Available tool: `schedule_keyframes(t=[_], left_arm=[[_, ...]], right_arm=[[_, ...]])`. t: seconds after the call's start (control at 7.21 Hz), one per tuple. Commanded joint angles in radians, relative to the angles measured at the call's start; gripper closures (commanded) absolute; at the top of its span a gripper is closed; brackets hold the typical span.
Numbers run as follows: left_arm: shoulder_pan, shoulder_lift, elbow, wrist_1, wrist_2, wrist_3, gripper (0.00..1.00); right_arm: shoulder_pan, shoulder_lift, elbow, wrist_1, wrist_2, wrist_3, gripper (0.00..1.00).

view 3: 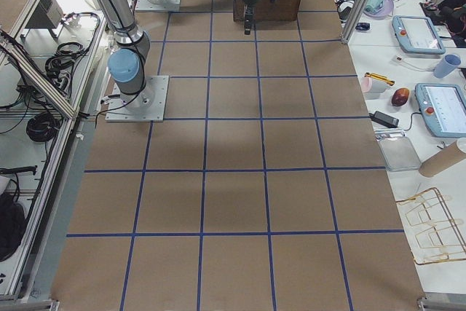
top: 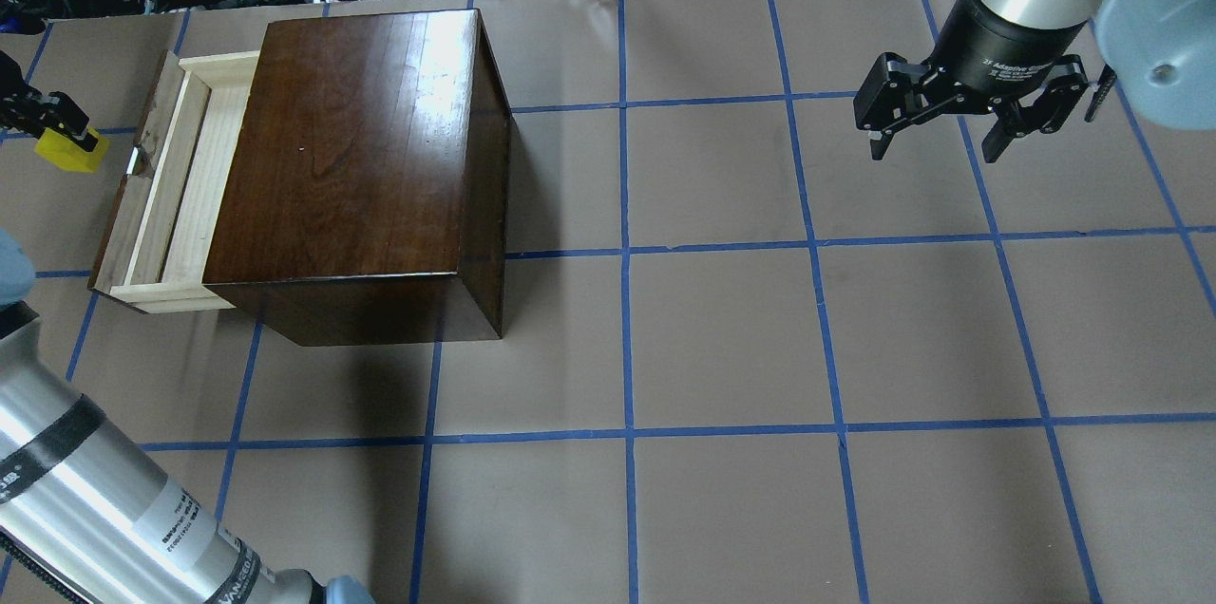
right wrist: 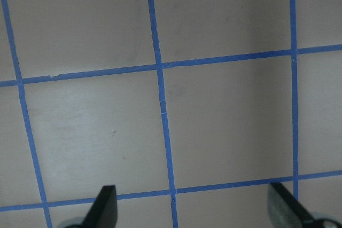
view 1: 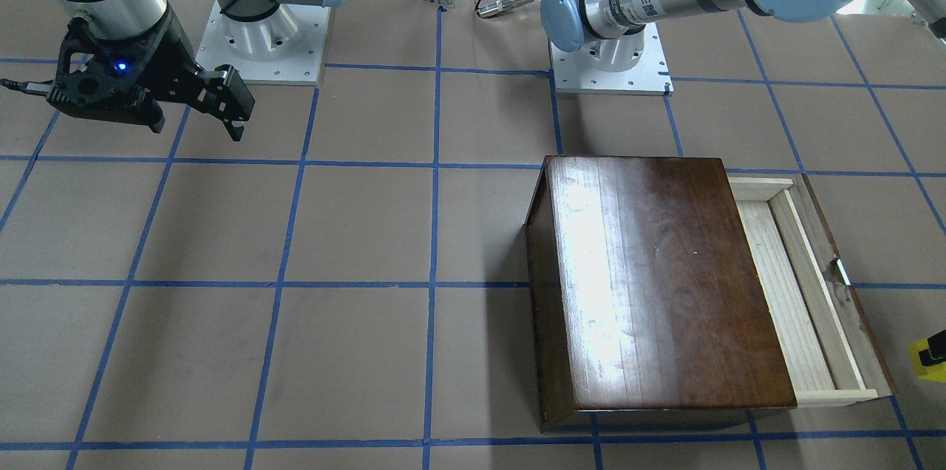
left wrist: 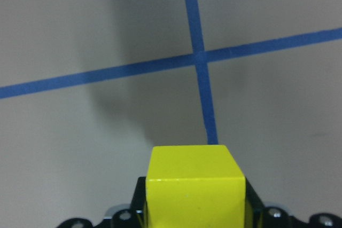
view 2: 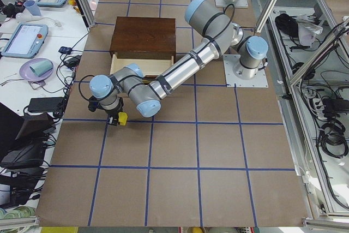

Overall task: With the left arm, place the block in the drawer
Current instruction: 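Lift the yellow cube and carry it over the open drawer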

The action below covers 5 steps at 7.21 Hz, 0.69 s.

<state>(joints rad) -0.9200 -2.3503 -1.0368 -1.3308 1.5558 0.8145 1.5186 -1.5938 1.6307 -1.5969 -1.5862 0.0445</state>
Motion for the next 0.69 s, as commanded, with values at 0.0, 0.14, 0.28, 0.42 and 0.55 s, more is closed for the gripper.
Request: schedule_keyframes(t=[0.0,0.14,0.28,0.42,0.55], left_arm=[[-0.011,0.139,-0.116,-0.028,0.006,-0.003,0.69],[-0.01,0.198,-0.161,-0.053,0.004,-0.005,0.69],[-0.008,0.254,-0.207,-0.063,0.004,-0.006,0.69],[-0.014,0.303,-0.244,-0.079,0.003,-0.052,0.69],[-0.022,0.353,-0.271,-0.121,0.001,-0.119,0.69]], right_arm=[[0.0,0.0,0.0,0.0,0.0,0.0,0.0],[0.0,0.0,0.0,0.0,0.0,0.0,0.0],[0.0,0.0,0.0,0.0,0.0,0.0,0.0],[0.0,0.0,0.0,0.0,0.0,0.0,0.0],[0.0,0.0,0.0,0.0,0.0,0.0,0.0]])
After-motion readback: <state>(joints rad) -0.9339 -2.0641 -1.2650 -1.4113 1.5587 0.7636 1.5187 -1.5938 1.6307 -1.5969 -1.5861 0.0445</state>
